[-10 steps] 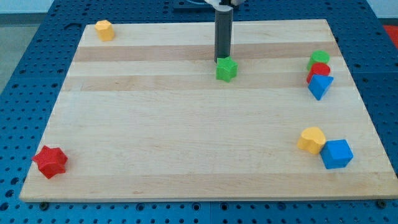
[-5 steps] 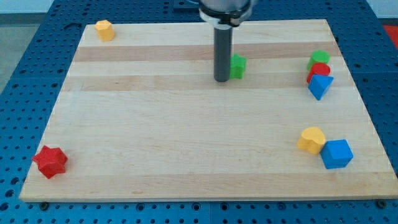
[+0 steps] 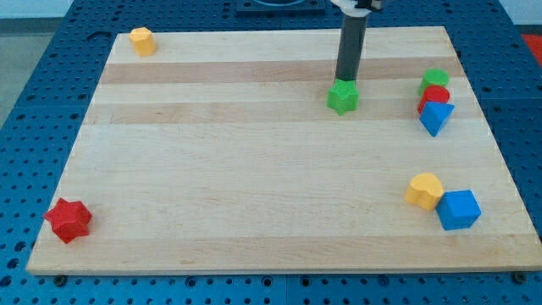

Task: Push the green star into the group of the blocks

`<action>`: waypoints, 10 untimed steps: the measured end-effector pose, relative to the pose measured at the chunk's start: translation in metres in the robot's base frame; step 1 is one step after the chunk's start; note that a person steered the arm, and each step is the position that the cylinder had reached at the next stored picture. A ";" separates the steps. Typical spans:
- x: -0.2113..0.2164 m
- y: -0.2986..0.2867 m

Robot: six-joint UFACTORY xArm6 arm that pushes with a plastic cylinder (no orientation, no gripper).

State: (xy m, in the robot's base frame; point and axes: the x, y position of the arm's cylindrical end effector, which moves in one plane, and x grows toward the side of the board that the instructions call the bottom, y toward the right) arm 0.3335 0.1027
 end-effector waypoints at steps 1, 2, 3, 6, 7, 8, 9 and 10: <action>-0.013 -0.019; -0.013 -0.054; 0.016 -0.064; 0.038 0.037; 0.038 0.044; 0.038 0.048; 0.039 0.059; 0.037 0.053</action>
State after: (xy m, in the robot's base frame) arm 0.3700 0.1557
